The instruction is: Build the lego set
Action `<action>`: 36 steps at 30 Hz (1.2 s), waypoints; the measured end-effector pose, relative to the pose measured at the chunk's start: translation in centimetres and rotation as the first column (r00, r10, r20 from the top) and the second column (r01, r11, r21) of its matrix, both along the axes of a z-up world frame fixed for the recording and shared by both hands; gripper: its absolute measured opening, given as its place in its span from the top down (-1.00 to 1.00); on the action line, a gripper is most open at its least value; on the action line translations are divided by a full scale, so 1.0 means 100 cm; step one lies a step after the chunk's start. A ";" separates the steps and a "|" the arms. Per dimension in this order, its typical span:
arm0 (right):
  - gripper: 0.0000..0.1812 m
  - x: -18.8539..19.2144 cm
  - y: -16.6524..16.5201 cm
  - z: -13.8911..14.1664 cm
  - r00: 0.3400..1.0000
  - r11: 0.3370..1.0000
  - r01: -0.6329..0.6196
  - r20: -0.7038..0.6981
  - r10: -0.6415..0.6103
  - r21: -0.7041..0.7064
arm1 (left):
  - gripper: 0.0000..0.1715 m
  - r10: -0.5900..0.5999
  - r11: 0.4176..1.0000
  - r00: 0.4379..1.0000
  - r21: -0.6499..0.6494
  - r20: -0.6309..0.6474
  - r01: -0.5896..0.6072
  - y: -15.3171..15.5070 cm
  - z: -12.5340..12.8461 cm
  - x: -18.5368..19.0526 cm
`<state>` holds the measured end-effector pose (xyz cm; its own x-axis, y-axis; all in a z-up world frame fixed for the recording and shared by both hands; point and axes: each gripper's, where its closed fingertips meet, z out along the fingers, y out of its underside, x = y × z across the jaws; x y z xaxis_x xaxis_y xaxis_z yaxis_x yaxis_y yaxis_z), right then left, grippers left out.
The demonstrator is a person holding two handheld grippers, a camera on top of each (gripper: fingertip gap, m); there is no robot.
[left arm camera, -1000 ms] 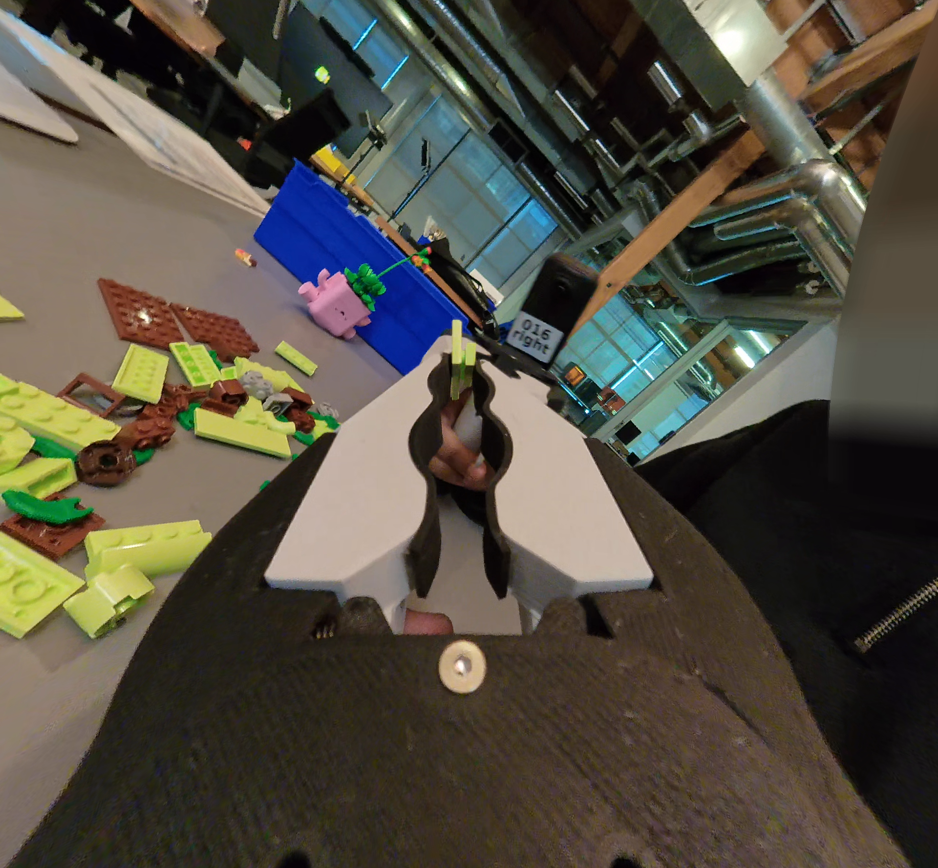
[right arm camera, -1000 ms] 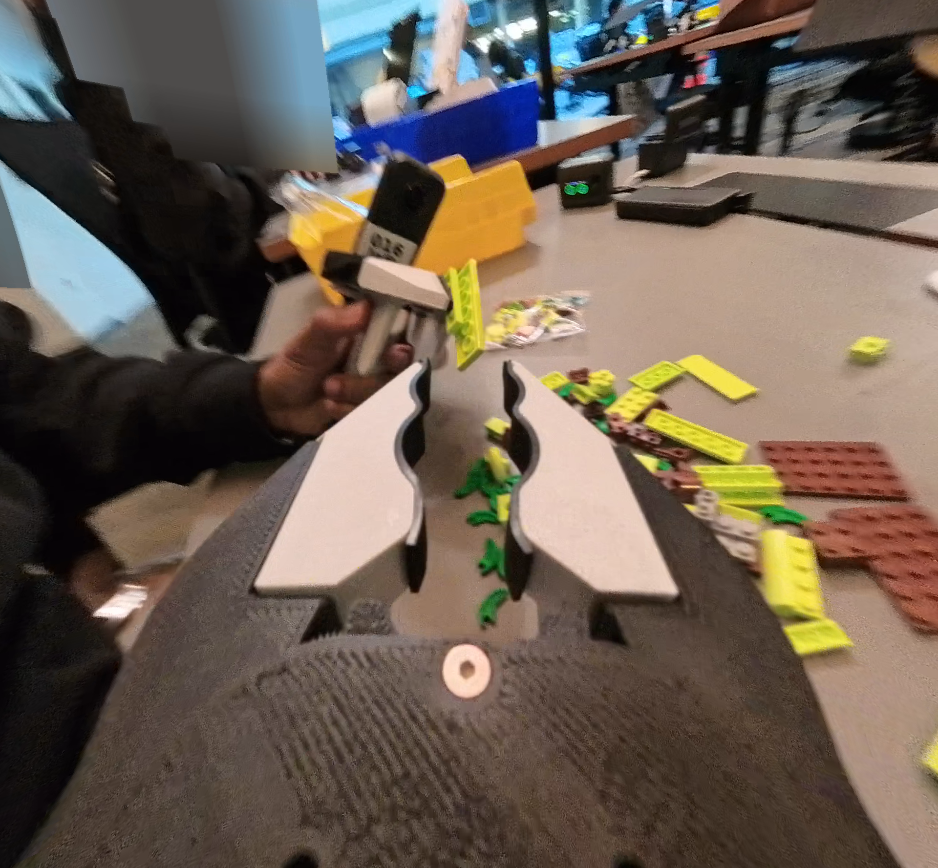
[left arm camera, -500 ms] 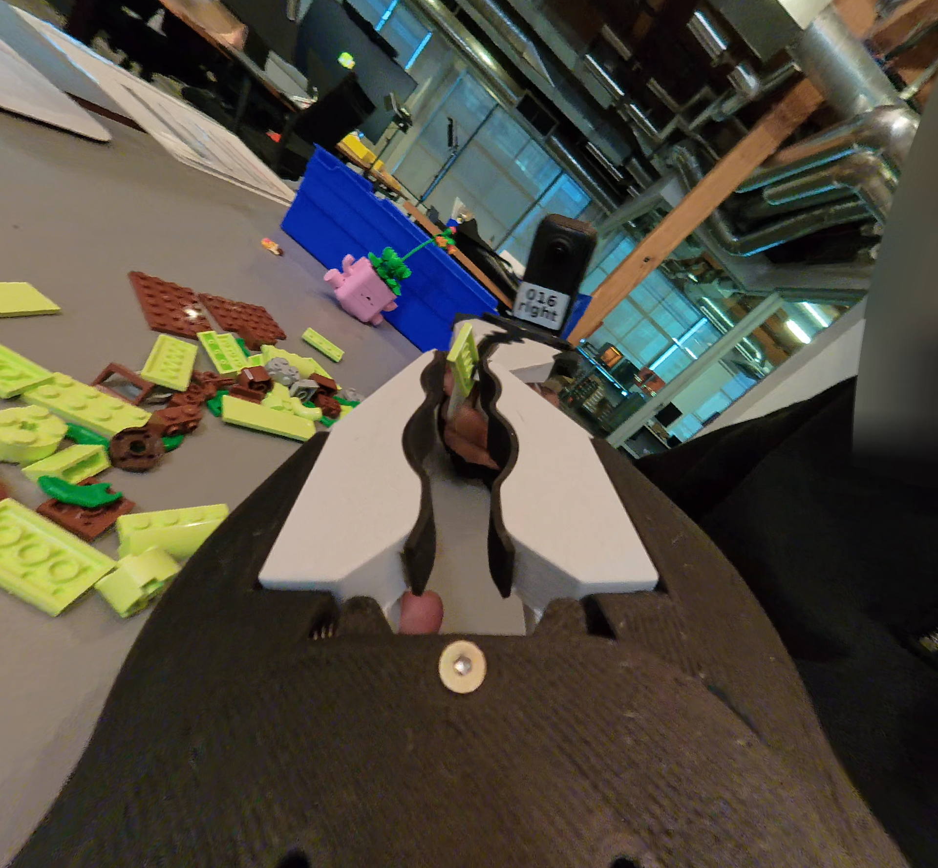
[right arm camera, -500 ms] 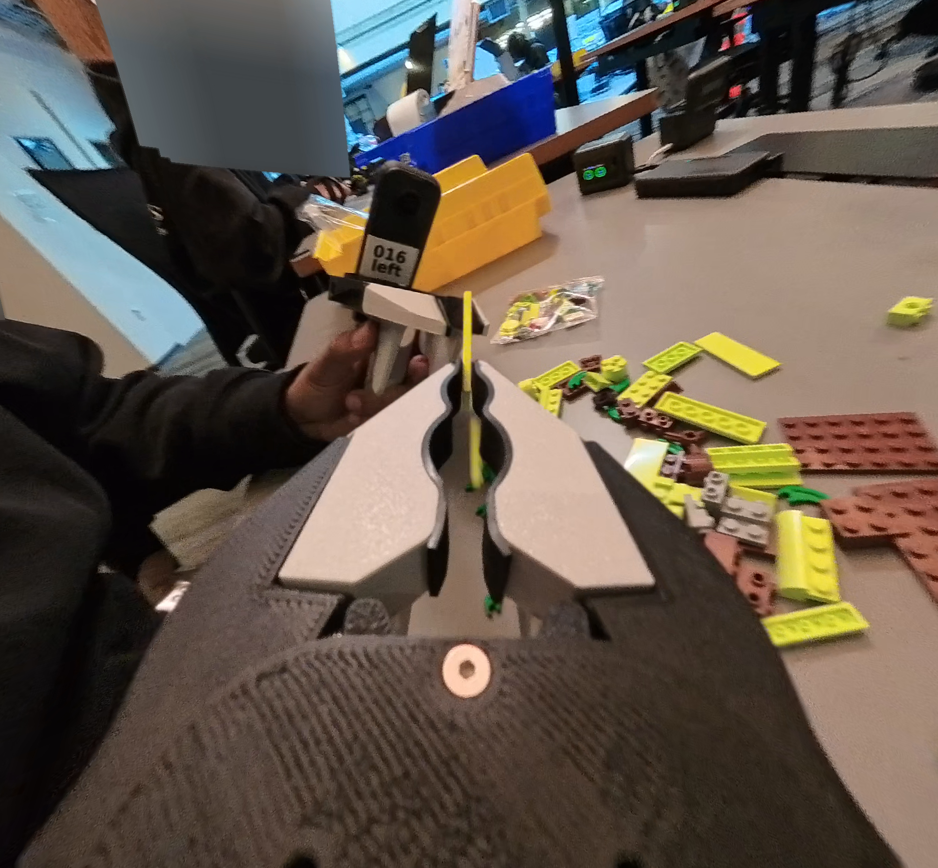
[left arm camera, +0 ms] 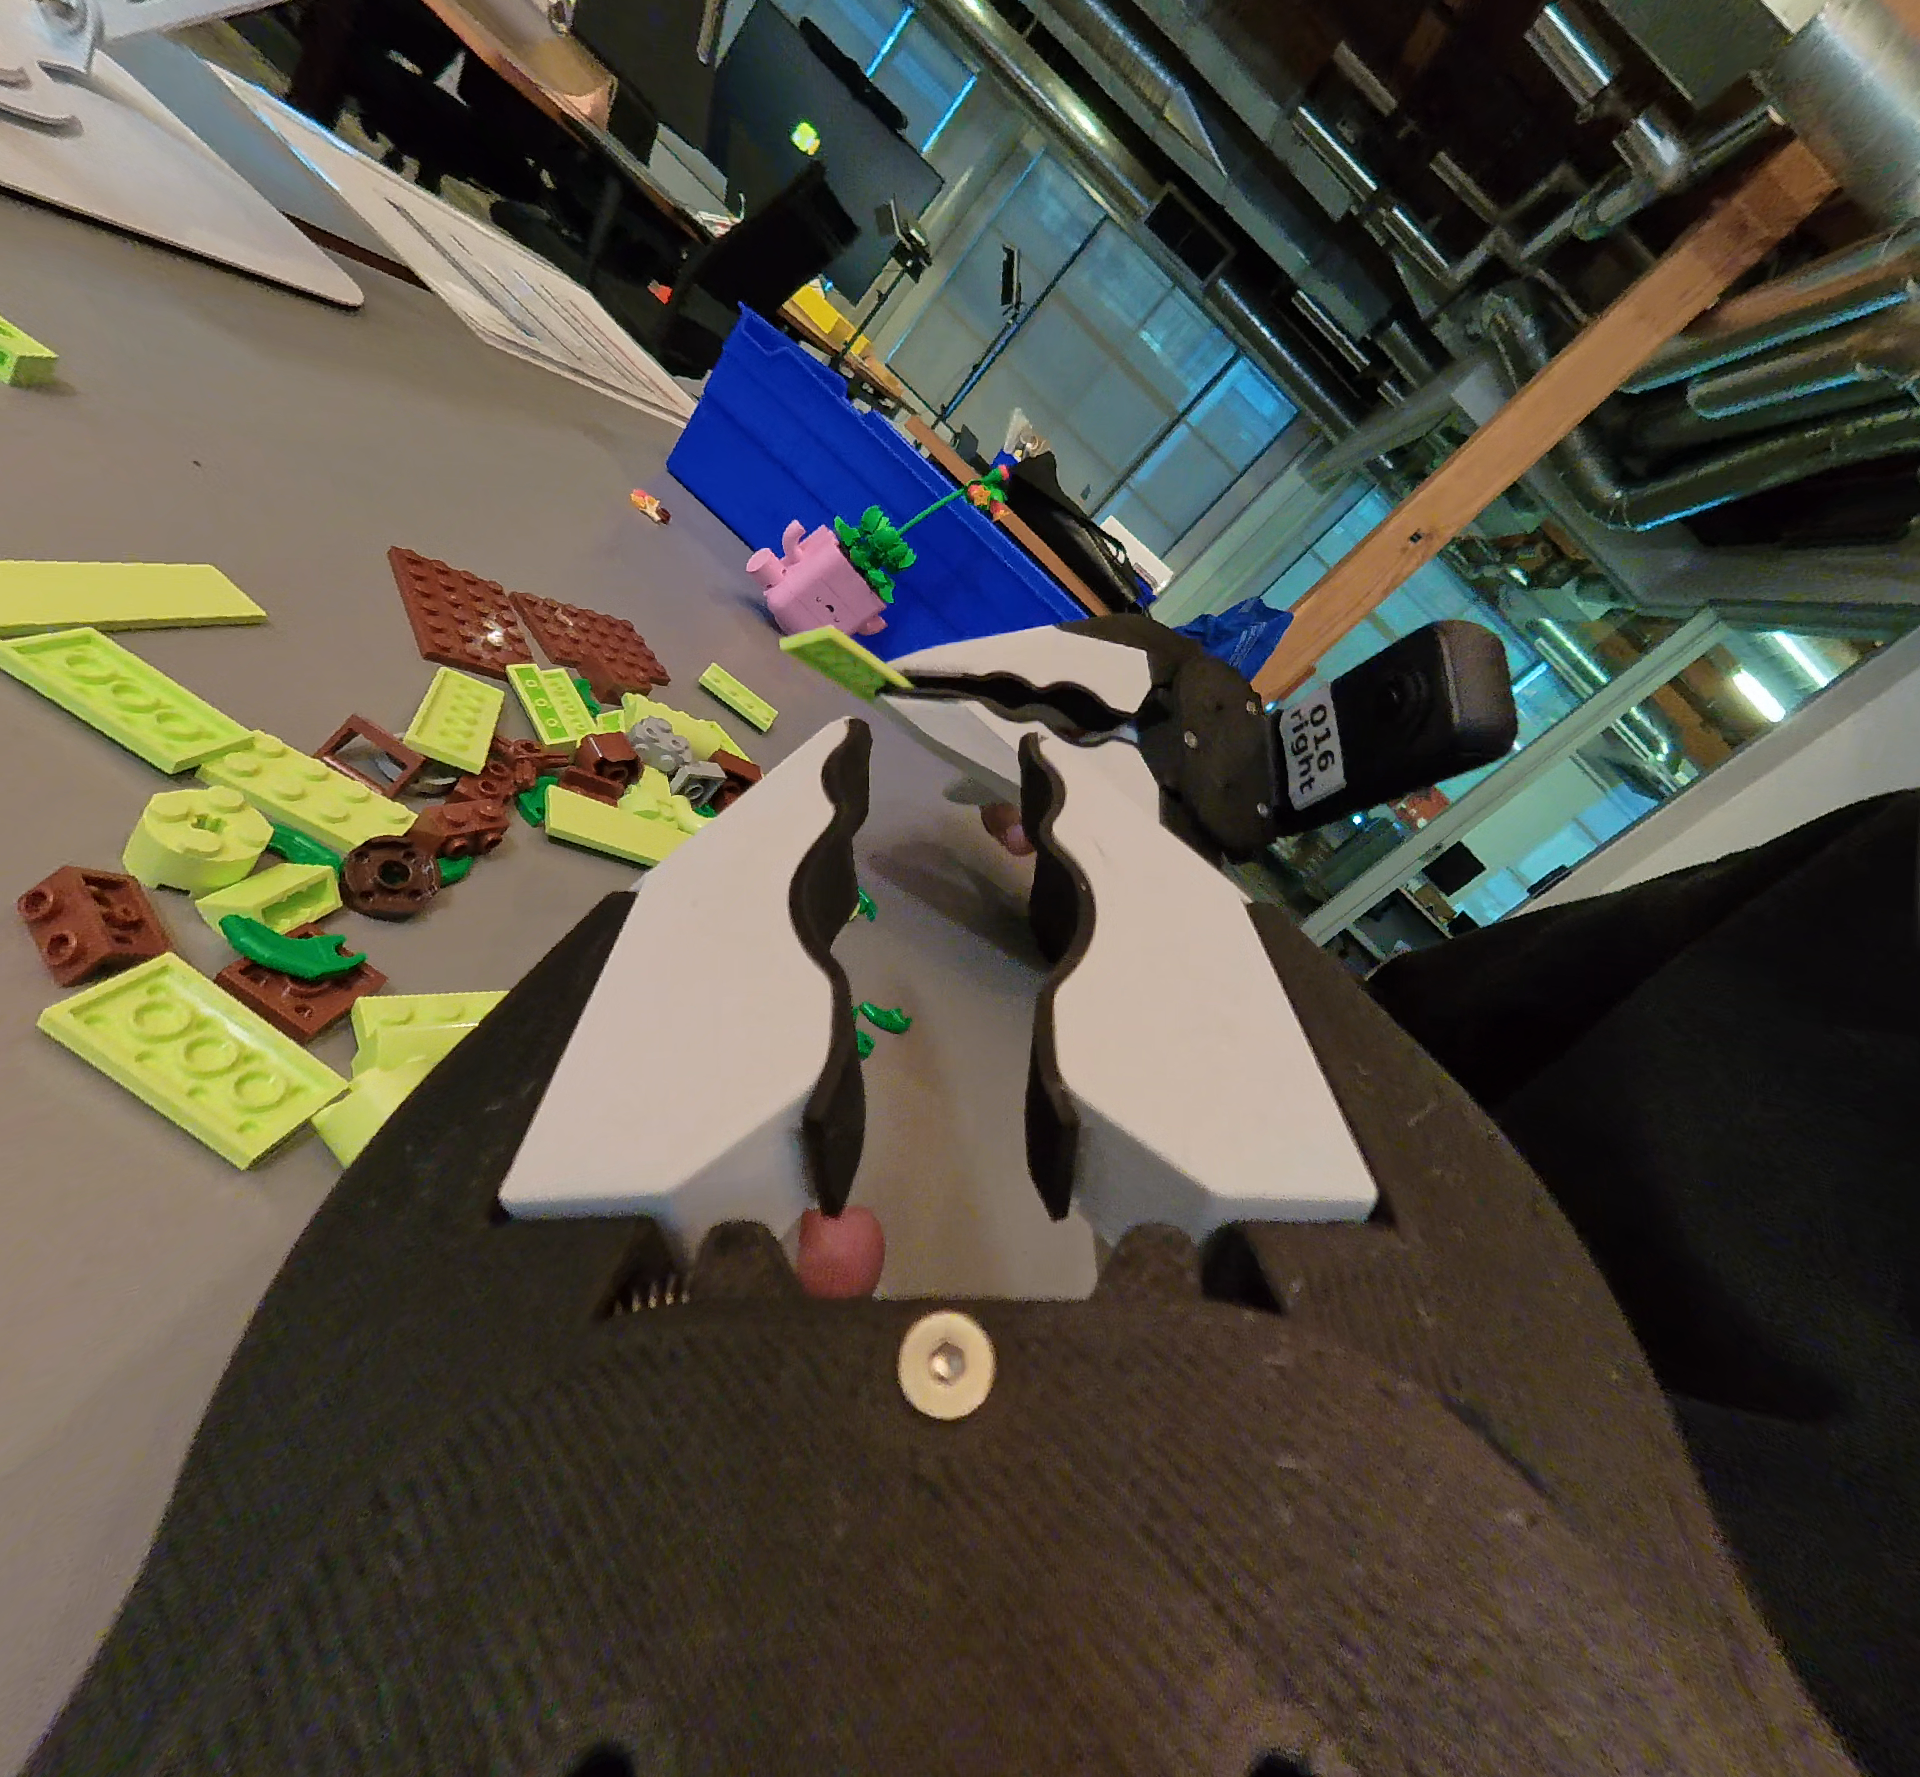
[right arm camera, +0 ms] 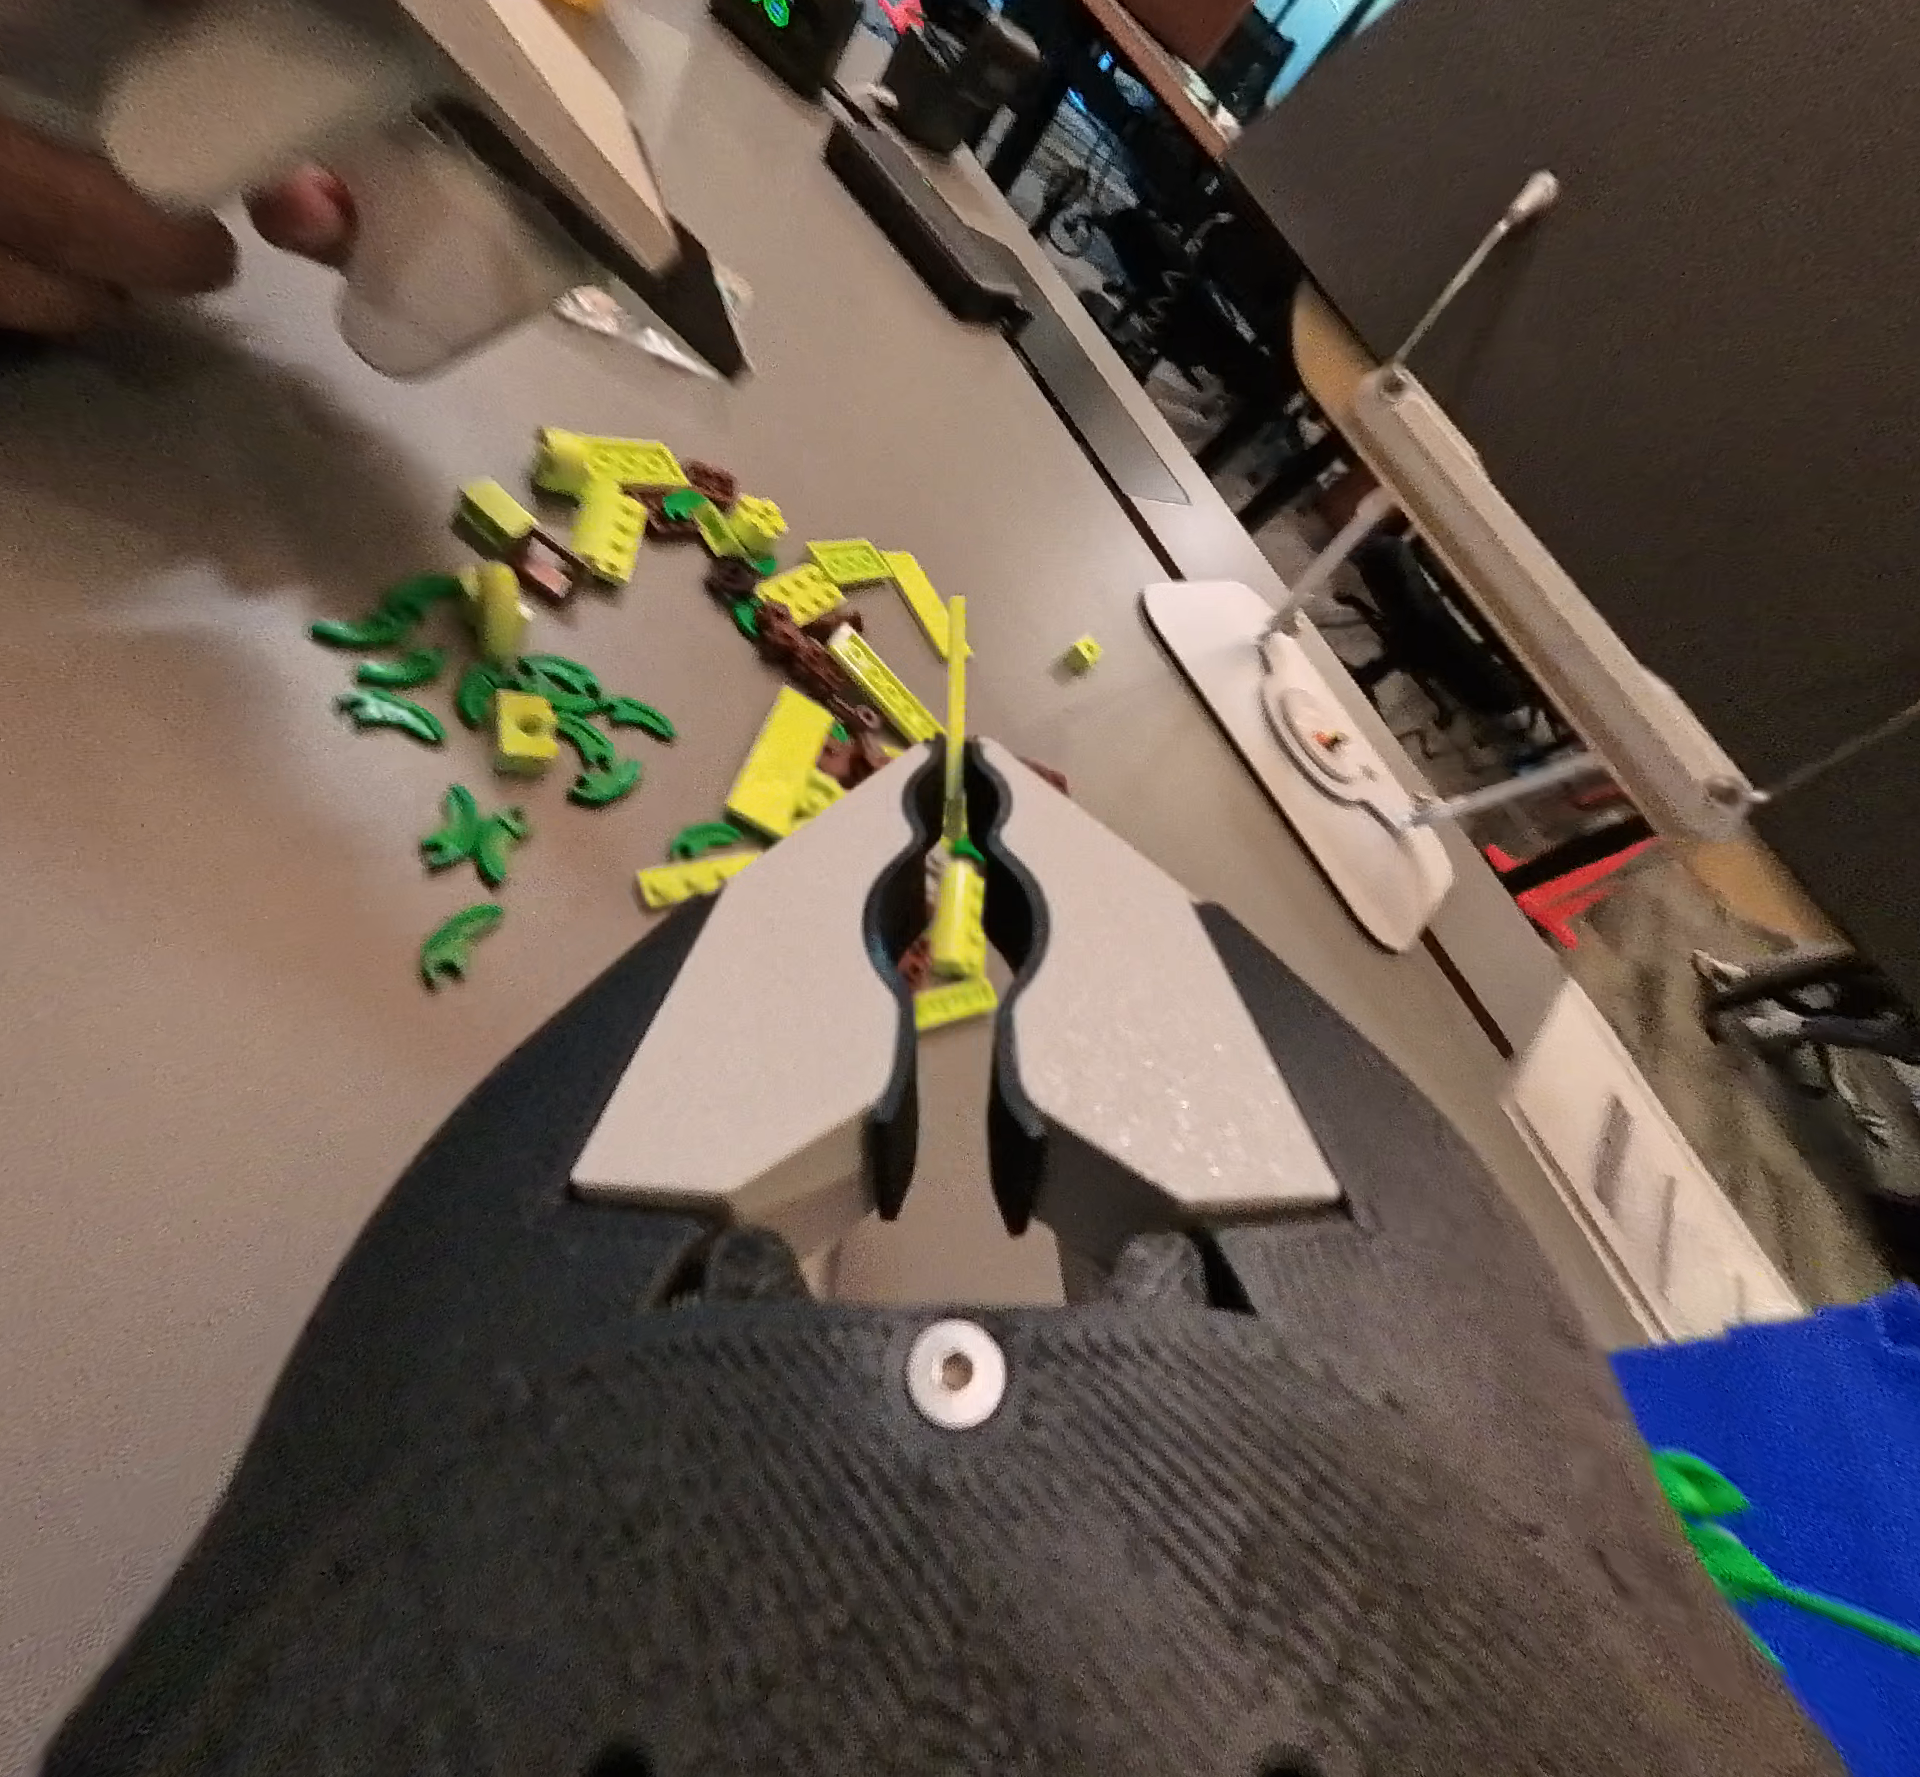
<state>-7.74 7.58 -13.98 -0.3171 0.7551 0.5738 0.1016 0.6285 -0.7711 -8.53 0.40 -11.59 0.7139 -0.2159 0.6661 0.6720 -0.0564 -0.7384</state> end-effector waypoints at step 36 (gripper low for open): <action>0.77 0.043 0.064 -0.046 0.958 0.981 0.179 0.240 -0.157 -0.074 | 0.64 0.019 1.000 0.993 0.011 -0.116 -0.018 -0.002 0.005 0.008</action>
